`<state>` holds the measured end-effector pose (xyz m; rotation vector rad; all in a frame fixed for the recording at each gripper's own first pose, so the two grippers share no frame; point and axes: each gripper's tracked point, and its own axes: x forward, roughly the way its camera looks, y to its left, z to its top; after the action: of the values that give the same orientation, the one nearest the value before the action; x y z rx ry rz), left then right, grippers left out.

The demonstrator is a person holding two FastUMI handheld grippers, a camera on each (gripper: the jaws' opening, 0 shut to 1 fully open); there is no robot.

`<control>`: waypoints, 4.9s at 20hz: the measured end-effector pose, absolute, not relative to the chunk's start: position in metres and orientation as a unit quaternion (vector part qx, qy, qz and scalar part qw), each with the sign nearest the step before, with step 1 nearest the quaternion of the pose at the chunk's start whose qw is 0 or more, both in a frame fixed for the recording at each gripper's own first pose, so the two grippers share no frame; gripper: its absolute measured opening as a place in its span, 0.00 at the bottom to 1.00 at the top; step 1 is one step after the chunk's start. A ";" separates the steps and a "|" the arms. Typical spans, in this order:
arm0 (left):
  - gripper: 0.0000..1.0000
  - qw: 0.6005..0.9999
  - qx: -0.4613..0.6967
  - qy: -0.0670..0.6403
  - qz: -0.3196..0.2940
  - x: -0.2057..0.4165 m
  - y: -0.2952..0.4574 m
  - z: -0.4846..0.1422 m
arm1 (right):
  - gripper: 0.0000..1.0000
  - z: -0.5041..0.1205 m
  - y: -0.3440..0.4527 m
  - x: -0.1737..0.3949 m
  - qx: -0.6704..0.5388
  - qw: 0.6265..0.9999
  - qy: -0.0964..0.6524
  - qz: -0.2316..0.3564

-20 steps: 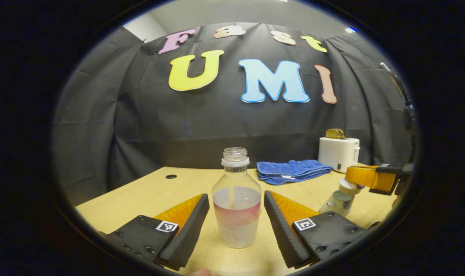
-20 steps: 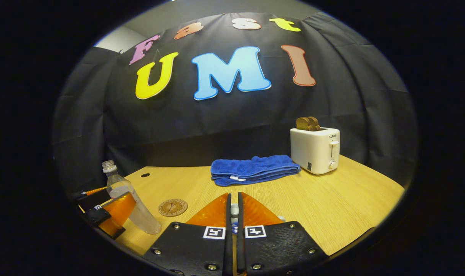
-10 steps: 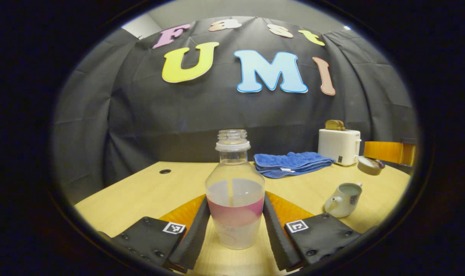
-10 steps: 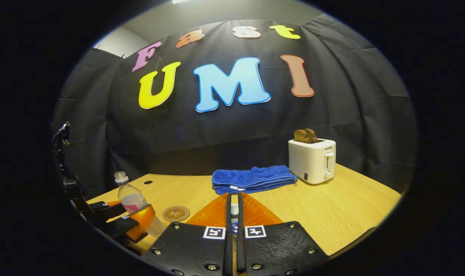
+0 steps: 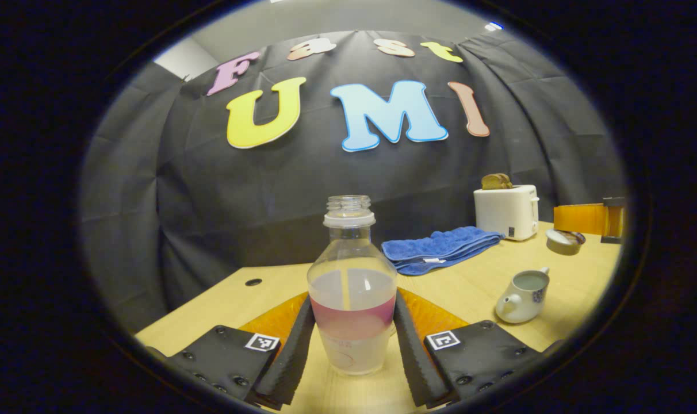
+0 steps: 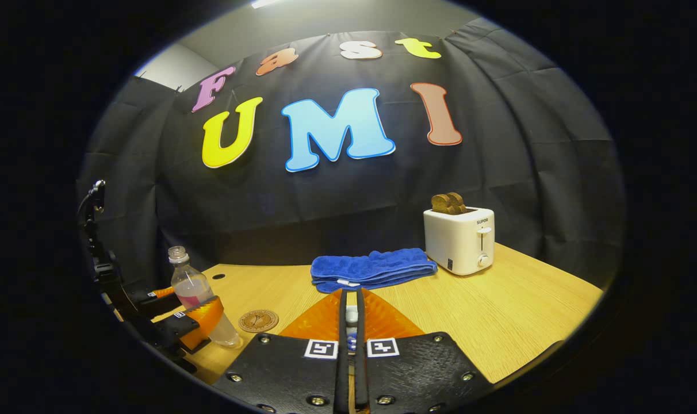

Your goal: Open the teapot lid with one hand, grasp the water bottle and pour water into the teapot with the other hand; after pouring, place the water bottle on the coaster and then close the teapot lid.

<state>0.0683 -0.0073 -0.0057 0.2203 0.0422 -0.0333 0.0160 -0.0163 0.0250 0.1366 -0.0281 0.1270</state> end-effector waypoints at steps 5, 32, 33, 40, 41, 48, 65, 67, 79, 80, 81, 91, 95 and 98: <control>0.84 0.980 0.194 0.021 -0.038 0.079 -0.019 0.004 | 0.04 0.026 -0.038 0.014 0.080 0.995 -0.019 0.049; 0.84 0.798 0.579 0.037 -0.163 0.089 -0.141 -0.022 | 0.04 -0.016 -0.140 0.013 0.139 0.990 0.001 -0.008; 0.84 0.786 0.595 0.036 -0.166 0.090 -0.145 -0.022 | 0.04 -0.017 -0.142 0.012 0.140 0.990 0.000 -0.008; 0.84 0.720 0.672 0.031 -0.172 0.103 -0.153 -0.025 | 0.04 -0.029 -0.146 0.010 0.152 0.988 0.007 -0.007; 0.84 0.711 0.682 0.030 -0.171 0.104 -0.152 -0.026 | 0.04 -0.032 -0.148 0.009 0.154 0.988 0.007 -0.009; 0.84 0.654 0.733 0.043 -0.180 0.099 -0.148 -0.034 | 0.04 -0.041 -0.159 0.008 0.174 0.985 0.011 -0.018; 0.84 0.561 0.810 0.042 -0.164 0.102 -0.150 -0.024 | 0.04 -0.049 -0.155 0.006 0.188 0.982 0.008 -0.006; 0.84 0.555 0.815 0.043 -0.163 0.103 -0.150 -0.024 | 0.04 -0.049 -0.155 0.006 0.189 0.982 0.007 -0.005; 0.84 0.510 0.845 0.033 -0.156 0.101 -0.157 -0.013 | 0.04 -0.047 -0.151 0.004 0.186 0.982 0.001 0.005; 0.84 0.507 0.847 0.034 -0.156 0.101 -0.158 -0.014 | 0.04 -0.047 -0.150 0.004 0.188 0.982 0.001 0.006; 0.84 0.504 0.848 0.036 -0.156 0.102 -0.158 -0.014 | 0.04 -0.047 -0.150 0.003 0.189 0.982 0.000 0.008; 0.84 0.468 0.871 0.041 -0.143 0.106 -0.153 -0.012 | 0.04 -0.046 -0.146 0.002 0.184 0.983 -0.005 0.016; 0.83 0.455 0.878 0.040 -0.140 0.106 -0.155 -0.008 | 0.04 -0.045 -0.146 0.002 0.183 0.983 -0.005 0.018; 0.83 0.442 0.886 0.038 -0.136 0.106 -0.157 -0.006 | 0.04 -0.045 -0.145 0.002 0.185 0.983 -0.004 0.020</control>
<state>0.1064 -0.1566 -0.0060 2.1984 0.0939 -0.3377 0.0016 -0.1453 -0.0454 0.3723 -0.0086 0.0412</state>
